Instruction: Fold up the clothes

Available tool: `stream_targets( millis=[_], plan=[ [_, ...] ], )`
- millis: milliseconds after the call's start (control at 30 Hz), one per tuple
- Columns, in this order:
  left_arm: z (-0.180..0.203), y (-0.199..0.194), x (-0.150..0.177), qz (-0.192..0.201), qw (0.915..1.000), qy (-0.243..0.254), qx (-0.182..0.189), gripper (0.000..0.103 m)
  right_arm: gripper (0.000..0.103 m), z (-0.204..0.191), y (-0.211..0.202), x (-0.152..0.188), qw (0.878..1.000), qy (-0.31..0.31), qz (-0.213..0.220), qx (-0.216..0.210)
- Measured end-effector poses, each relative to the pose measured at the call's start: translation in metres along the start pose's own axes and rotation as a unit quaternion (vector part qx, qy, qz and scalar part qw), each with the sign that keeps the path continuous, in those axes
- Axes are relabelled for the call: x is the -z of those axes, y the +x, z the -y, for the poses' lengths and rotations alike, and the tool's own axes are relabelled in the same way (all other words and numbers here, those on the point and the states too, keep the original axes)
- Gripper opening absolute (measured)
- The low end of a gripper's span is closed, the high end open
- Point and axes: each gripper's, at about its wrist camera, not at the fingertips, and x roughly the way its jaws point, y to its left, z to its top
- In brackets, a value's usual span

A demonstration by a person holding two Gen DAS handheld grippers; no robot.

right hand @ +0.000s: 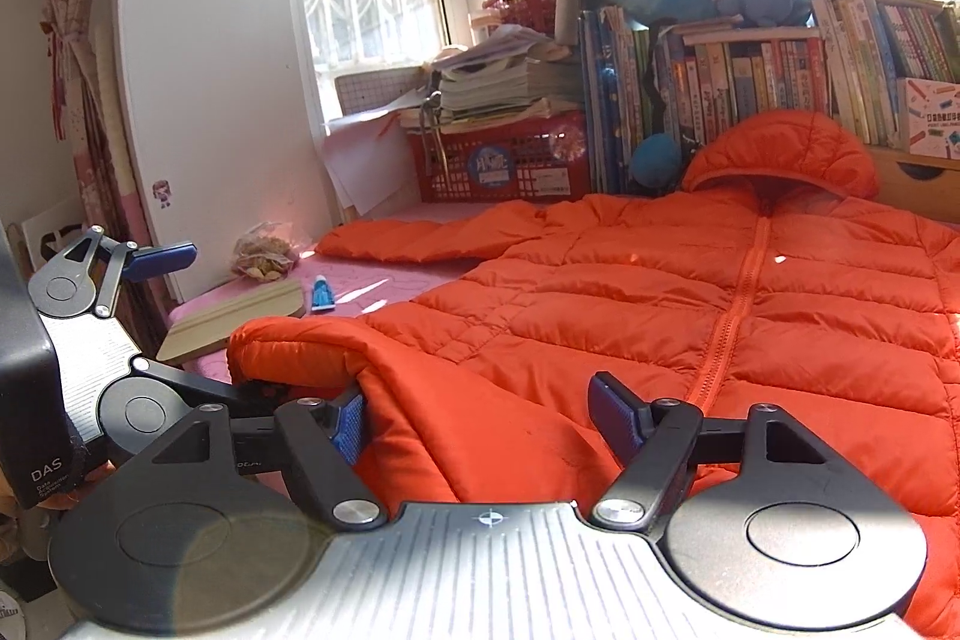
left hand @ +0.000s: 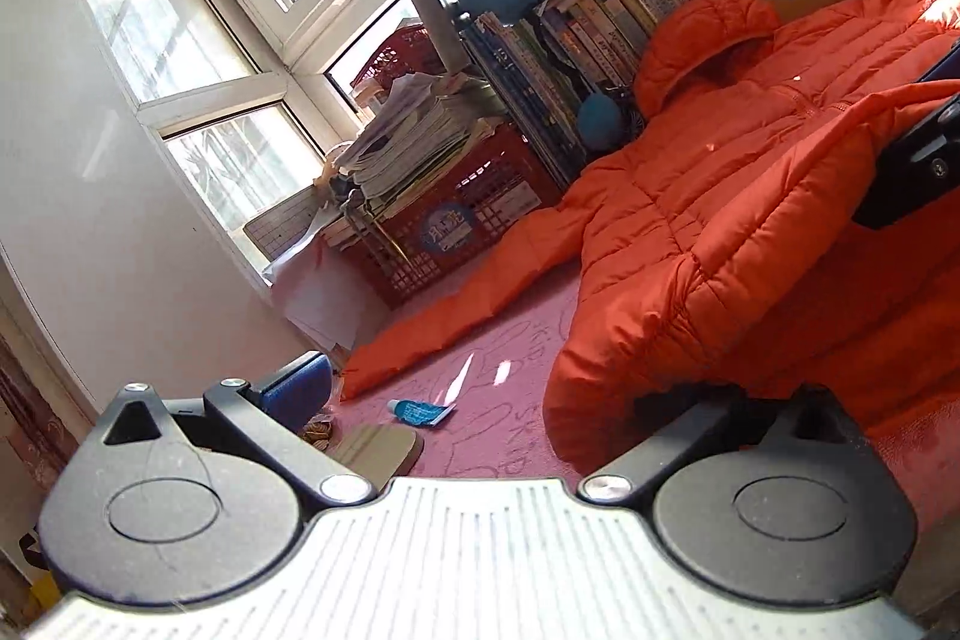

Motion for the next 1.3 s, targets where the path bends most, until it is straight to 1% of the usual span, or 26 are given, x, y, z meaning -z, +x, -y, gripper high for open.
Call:
stream_targets(
  millis=[167, 367, 433, 500, 567, 667, 767, 833, 900, 967, 1067, 1100, 1200, 1300],
  plan=[
    [-0.010, -0.010, 0.005, -0.012, 0.9994, 0.005, 0.031, 0.103, 0.077, -0.002, 0.003, 0.003, 1.000, -0.006, -0.007, 0.004],
    [-0.029, -0.016, 0.010, -0.025, 0.9962, -0.012, 0.082, 0.103, 0.079, -0.003, 0.005, 0.005, 1.000, -0.008, -0.009, 0.010],
    [-0.043, -0.012, 0.010, -0.014, 0.9938, -0.045, 0.101, 0.103, 0.079, -0.005, 0.004, 0.006, 1.000, -0.014, -0.010, 0.008],
    [-0.058, -0.008, 0.011, -0.002, 0.9898, -0.078, 0.119, 0.103, 0.079, -0.010, 0.001, 0.006, 0.999, -0.035, -0.006, -0.003],
    [-0.072, -0.004, 0.011, 0.009, 0.9842, -0.111, 0.137, 0.103, 0.079, -0.015, -0.004, 0.007, 0.998, -0.048, -0.003, -0.037],
    [-0.095, 0.001, 0.012, 0.026, 0.9728, -0.161, 0.165, 0.103, 0.079, -0.018, -0.015, 0.006, 0.993, -0.031, 0.003, -0.116],
    [-0.090, 0.042, 0.016, -0.021, 0.9639, -0.188, 0.188, 0.103, 0.078, -0.021, -0.027, 0.002, 0.981, -0.017, -0.002, -0.194],
    [-0.083, 0.054, 0.016, -0.035, 0.9601, -0.186, 0.206, 0.102, 0.078, -0.031, -0.032, 0.002, 0.968, -0.023, -0.017, -0.251],
    [-0.076, 0.065, 0.016, -0.048, 0.9561, -0.183, 0.224, 0.101, 0.078, -0.045, -0.031, 0.007, 0.957, -0.042, -0.038, -0.286],
    [-0.070, 0.076, 0.017, -0.061, 0.9516, -0.179, 0.242, 0.100, 0.078, -0.058, -0.020, 0.016, 0.957, -0.062, -0.067, -0.274],
    [-0.059, 0.092, 0.017, -0.080, 0.9438, -0.174, 0.269, 0.100, 0.078, -0.071, 0.004, 0.030, 0.965, -0.084, -0.110, -0.222],
    [-0.059, 0.096, 0.016, -0.084, 0.9431, -0.175, 0.270, 0.100, 0.077, -0.073, 0.008, 0.034, 0.969, -0.085, -0.110, -0.203],
    [-0.060, 0.104, 0.014, -0.089, 0.9407, -0.178, 0.275, 0.100, 0.076, -0.076, 0.010, 0.034, 0.980, -0.082, -0.080, -0.162],
    [-0.065, 0.111, 0.014, -0.090, 0.9370, -0.190, 0.279, 0.100, 0.077, -0.076, 0.005, 0.029, 0.986, -0.088, -0.035, -0.136]
  ],
)
